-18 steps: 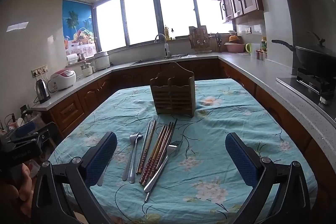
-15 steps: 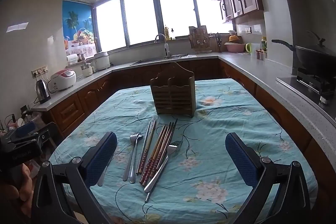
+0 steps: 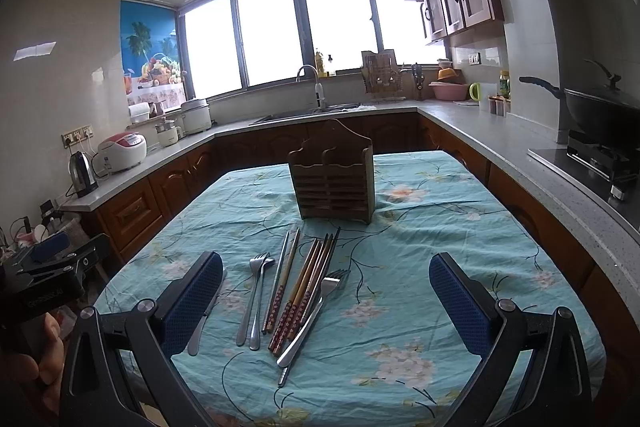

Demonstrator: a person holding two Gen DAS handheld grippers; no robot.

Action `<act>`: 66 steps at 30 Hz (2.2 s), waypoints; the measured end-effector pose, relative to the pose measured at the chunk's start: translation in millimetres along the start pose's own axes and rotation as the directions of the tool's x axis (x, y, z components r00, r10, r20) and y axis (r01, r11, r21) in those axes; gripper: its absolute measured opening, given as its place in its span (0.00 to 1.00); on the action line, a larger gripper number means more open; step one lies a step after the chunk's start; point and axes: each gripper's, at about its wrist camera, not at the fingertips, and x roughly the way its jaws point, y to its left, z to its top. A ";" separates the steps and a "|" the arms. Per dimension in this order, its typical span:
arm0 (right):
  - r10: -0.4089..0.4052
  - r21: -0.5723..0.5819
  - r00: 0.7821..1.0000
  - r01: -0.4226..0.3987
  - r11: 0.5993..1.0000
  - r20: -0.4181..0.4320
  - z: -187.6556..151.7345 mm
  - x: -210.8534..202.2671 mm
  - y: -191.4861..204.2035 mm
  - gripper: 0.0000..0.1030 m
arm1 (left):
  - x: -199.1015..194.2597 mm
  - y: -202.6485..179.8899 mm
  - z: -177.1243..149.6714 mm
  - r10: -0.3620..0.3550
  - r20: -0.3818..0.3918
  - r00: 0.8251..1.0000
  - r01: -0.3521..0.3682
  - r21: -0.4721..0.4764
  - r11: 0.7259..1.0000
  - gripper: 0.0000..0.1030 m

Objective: Organize utensils

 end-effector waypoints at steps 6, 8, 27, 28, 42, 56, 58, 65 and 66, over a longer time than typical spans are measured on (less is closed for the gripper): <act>0.003 0.002 1.000 -0.003 1.000 0.001 0.3 -0.1 -0.1 1.00 | 0.1 -0.3 1.1 -0.002 0.000 1.000 0.002 0.000 1.000 0.99; 0.003 0.001 1.000 -0.003 1.000 0.000 0.3 -0.9 0.9 1.00 | 0.1 -0.6 0.5 0.001 0.000 1.000 -0.001 0.001 1.000 0.99; 0.016 0.008 1.000 -0.016 1.000 -0.012 -2.4 5.7 2.2 1.00 | 14.7 -0.2 0.9 -0.009 -0.046 0.999 0.009 -0.008 1.000 0.99; 0.013 0.007 1.000 -0.013 1.000 -0.018 -2.8 7.8 2.9 1.00 | 18.3 -0.3 1.2 -0.011 -0.057 0.998 0.010 -0.009 1.000 0.99; 0.031 0.039 0.985 -0.025 0.999 -0.169 -9.5 54.1 -14.5 1.00 | 82.5 -7.2 18.1 -0.071 -0.219 0.973 0.076 0.016 0.997 0.99; 0.038 0.058 0.947 -0.021 0.998 -0.319 -10.9 132.1 -32.8 0.81 | 168.7 -9.3 39.6 -0.128 -0.349 0.928 0.127 -0.026 0.992 0.98; 0.030 0.055 0.936 -0.012 0.998 -0.350 -11.6 147.6 -36.4 0.70 | 181.3 -11.2 41.3 -0.133 -0.364 0.922 0.130 -0.033 0.991 0.96; 0.072 0.108 0.877 -0.023 0.994 -0.475 -29.4 190.2 -42.9 0.55 | 221.0 -17.9 43.9 -0.153 -0.420 0.894 0.152 -0.036 0.988 0.90; 0.077 0.115 0.866 -0.023 0.993 -0.494 -33.4 195.2 -44.5 0.52 | 226.7 -20.1 42.8 -0.155 -0.430 0.889 0.157 -0.032 0.987 0.89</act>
